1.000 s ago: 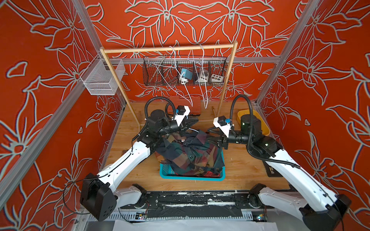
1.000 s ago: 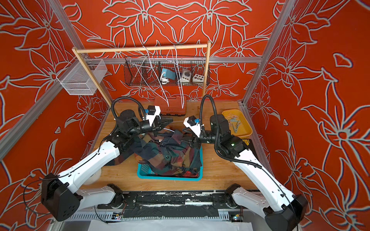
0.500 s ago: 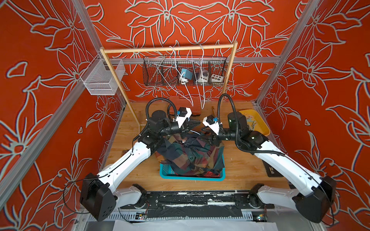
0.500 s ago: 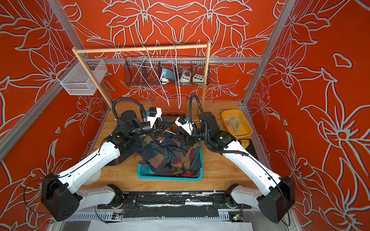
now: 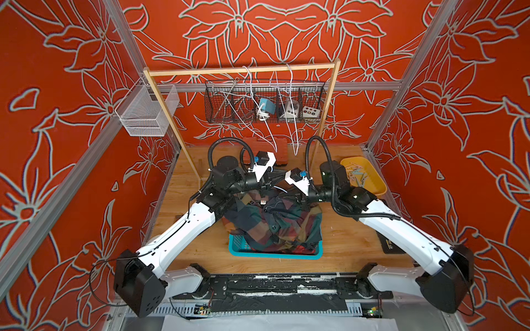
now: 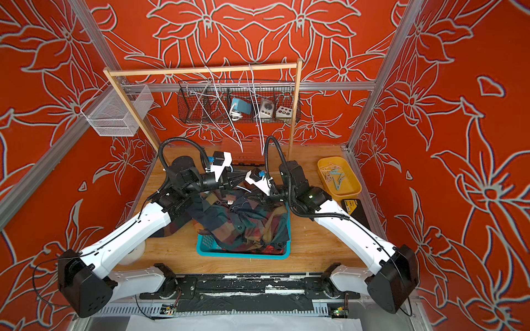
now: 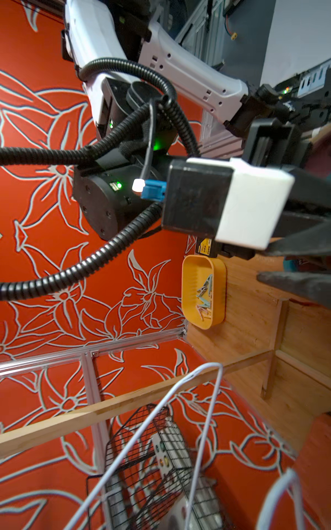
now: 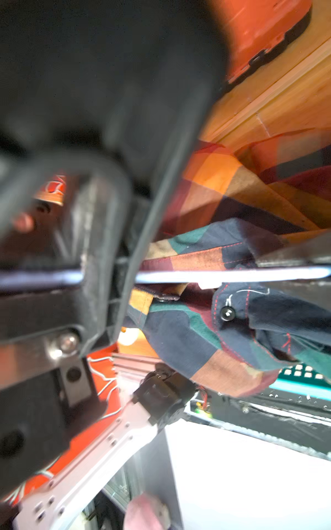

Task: Remove the clothespins securing long-sleeve shirts to the hanger
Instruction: Remove the clamp from the hanger.

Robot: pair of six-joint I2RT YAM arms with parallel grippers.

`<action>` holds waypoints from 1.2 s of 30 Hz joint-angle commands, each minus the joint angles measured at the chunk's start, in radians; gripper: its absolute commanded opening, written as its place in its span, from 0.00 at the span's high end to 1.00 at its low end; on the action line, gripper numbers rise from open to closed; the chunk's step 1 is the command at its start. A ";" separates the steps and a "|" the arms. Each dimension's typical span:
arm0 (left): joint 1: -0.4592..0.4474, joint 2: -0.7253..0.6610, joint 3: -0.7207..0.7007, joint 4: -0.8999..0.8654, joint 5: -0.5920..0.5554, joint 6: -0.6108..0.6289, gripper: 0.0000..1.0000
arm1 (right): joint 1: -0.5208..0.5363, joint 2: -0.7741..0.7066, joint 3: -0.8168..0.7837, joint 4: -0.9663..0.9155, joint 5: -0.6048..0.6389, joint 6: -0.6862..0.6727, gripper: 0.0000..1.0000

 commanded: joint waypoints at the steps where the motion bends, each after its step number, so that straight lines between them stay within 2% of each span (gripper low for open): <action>1: -0.016 -0.017 0.045 0.002 0.013 -0.004 0.54 | -0.007 -0.051 -0.040 0.036 0.030 -0.007 1.00; 4: -0.013 -0.054 0.048 0.008 0.000 -0.005 0.37 | -0.035 -0.090 -0.070 0.048 0.002 0.006 1.00; 10: 0.083 -0.141 0.045 -0.013 0.076 -0.054 0.35 | -0.158 -0.157 -0.136 0.139 -0.113 0.106 1.00; 16: 0.227 -0.220 -0.051 0.065 0.201 -0.164 0.28 | -0.235 -0.206 -0.184 0.230 -0.205 0.171 1.00; 20: 0.322 -0.285 -0.179 0.191 0.284 -0.273 0.25 | -0.241 -0.231 -0.211 0.254 -0.226 0.162 1.00; 22: 0.336 -0.288 -0.217 0.226 0.328 -0.292 0.24 | -0.241 -0.247 -0.227 0.276 -0.229 0.163 1.00; 28: 0.339 -0.263 -0.216 0.152 0.372 -0.247 0.22 | -0.241 -0.254 -0.227 0.282 -0.294 0.148 1.00; 36: 0.341 -0.243 -0.169 0.069 0.348 -0.173 0.22 | -0.241 -0.259 -0.235 0.285 -0.338 0.132 1.00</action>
